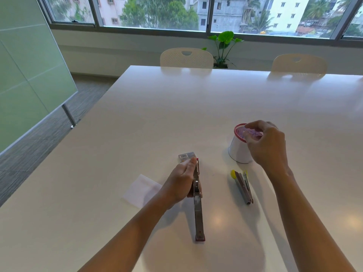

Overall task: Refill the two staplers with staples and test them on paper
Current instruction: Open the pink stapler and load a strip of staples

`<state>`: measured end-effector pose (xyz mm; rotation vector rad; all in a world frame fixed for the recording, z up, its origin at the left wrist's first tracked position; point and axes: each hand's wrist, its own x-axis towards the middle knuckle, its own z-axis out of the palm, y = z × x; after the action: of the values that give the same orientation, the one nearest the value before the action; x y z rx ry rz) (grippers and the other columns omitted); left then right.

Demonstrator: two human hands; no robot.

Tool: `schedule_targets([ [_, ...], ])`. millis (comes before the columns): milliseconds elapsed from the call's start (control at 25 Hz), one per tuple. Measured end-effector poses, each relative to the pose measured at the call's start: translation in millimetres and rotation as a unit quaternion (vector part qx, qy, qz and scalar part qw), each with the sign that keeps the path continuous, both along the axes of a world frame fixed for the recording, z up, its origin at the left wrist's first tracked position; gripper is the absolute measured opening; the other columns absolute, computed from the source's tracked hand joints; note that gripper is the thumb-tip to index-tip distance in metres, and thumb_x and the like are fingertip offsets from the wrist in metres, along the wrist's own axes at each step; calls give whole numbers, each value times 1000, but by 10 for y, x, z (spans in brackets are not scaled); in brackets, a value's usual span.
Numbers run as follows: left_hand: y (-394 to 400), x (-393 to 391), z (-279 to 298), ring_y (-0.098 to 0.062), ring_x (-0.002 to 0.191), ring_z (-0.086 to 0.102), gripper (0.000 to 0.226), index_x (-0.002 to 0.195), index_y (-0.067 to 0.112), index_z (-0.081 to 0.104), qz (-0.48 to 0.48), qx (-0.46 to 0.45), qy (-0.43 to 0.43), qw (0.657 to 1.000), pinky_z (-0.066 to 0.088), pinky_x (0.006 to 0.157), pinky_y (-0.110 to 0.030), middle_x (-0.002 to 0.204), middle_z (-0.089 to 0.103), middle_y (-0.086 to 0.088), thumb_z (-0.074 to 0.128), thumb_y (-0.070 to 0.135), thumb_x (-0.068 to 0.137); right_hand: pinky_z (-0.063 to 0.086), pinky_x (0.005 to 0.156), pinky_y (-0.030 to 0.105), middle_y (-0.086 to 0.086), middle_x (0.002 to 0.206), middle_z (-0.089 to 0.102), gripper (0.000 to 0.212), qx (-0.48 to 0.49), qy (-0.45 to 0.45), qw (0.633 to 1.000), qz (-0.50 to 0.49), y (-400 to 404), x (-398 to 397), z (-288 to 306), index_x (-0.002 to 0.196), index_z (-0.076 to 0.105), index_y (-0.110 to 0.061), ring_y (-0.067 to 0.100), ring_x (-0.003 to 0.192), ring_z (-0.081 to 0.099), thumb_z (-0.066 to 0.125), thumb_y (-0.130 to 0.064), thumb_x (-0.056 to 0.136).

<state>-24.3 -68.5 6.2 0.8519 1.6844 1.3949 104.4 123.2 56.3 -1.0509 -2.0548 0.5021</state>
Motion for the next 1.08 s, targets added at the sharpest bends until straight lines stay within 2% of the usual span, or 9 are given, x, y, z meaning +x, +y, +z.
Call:
schedule_targets([
  [160, 22, -78, -50, -22, 46, 52, 34, 93, 7, 47, -25, -46, 56, 997, 45, 46, -33, 59, 56, -2, 35, 35, 106, 44, 76, 14, -4, 100, 67, 13, 7, 56, 998, 20, -167, -67, -12, 101, 73, -19, 13, 87, 63, 69, -17, 88],
  [240, 37, -81, -38, -22, 49, 55, 32, 102, 4, 45, -29, -80, 75, 994, 49, 49, -34, 63, 55, -3, 40, 36, 105, 42, 75, 8, -7, 99, 66, 14, 10, 73, 997, 38, -246, -107, -4, 102, 73, -18, 11, 85, 64, 68, -16, 89],
  [360, 55, -72, 12, -15, 46, 59, 30, 110, 5, 45, -46, -120, 131, 983, 53, 47, -29, 65, 59, -5, 47, 34, 103, 42, 76, 2, -8, 102, 67, 15, 6, 70, 995, 67, -321, -180, -7, 105, 72, -18, 10, 88, 63, 68, -17, 90],
  [440, 69, -64, 31, -23, 49, 64, 27, 110, 7, 47, -60, -127, 119, 983, 57, 48, -35, 69, 65, -12, 54, 31, 101, 39, 71, -4, -10, 105, 65, 16, -4, 59, 995, 82, -348, -221, -31, 106, 71, -21, 5, 89, 60, 69, -19, 91],
  [520, 79, -72, 27, -31, 54, 67, 25, 109, 9, 49, -60, -131, 94, 985, 59, 51, -40, 76, 67, -17, 61, 27, 97, 41, 69, -1, -12, 105, 64, 17, -14, 53, 994, 92, -361, -247, -73, 107, 70, -24, 1, 89, 59, 70, -21, 90],
  [640, 83, -99, 14, -31, 57, 68, 30, 107, 7, 53, -44, -132, 72, 988, 61, 56, -42, 85, 71, -24, 72, 22, 90, 44, 72, 8, -12, 105, 65, 18, -30, 45, 993, 102, -375, -267, -137, 108, 70, -24, 0, 88, 60, 70, -21, 90],
  [760, 76, -132, 12, -32, 61, 71, 38, 107, 5, 57, -30, -120, 54, 991, 62, 60, -43, 83, 73, -22, 81, 18, 81, 48, 74, 11, -11, 104, 65, 17, -44, 38, 991, 118, -390, -290, -175, 107, 70, -22, 1, 89, 61, 70, -19, 90],
  [960, 48, -141, -17, -32, 64, 73, 58, 125, 6, 60, -25, -111, 45, 993, 63, 60, -37, 80, 74, -18, 85, 15, 74, 52, 74, 15, -10, 102, 66, 13, -67, 18, 986, 154, -423, -358, -257, 102, 71, -24, 4, 91, 63, 70, -19, 90],
  [1080, 23, -147, -33, -27, 60, 71, 60, 128, 8, 60, -26, -110, 34, 993, 62, 58, -35, 81, 74, -21, 85, 16, 75, 50, 70, 12, -10, 98, 67, 10, -88, -4, 982, 167, -433, -405, -318, 100, 70, -25, 4, 88, 64, 70, -22, 90],
])
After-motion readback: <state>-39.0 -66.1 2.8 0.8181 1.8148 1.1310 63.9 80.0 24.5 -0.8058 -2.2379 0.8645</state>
